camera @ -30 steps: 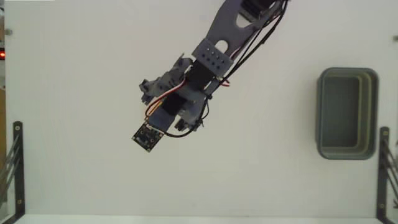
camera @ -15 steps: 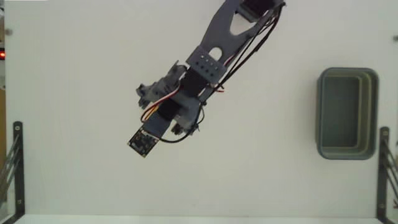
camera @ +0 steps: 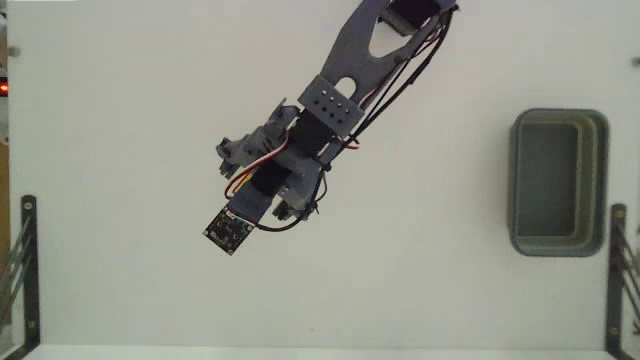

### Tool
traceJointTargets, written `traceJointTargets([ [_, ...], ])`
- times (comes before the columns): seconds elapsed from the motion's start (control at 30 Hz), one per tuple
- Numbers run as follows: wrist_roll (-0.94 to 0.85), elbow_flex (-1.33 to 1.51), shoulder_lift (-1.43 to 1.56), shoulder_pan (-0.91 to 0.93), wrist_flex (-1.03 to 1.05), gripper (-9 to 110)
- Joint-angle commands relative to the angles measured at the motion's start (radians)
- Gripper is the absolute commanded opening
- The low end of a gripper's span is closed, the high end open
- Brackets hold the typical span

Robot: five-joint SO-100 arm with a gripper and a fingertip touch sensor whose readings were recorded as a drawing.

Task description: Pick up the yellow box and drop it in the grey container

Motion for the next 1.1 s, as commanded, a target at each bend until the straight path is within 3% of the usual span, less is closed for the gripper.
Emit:
traceJointTargets([
  [0.0, 0.005, 0.005, 0.034, 0.02, -0.036, 110],
  [1.07, 0.005, 0.204, 0.017, 0.02, -0.252, 110],
])
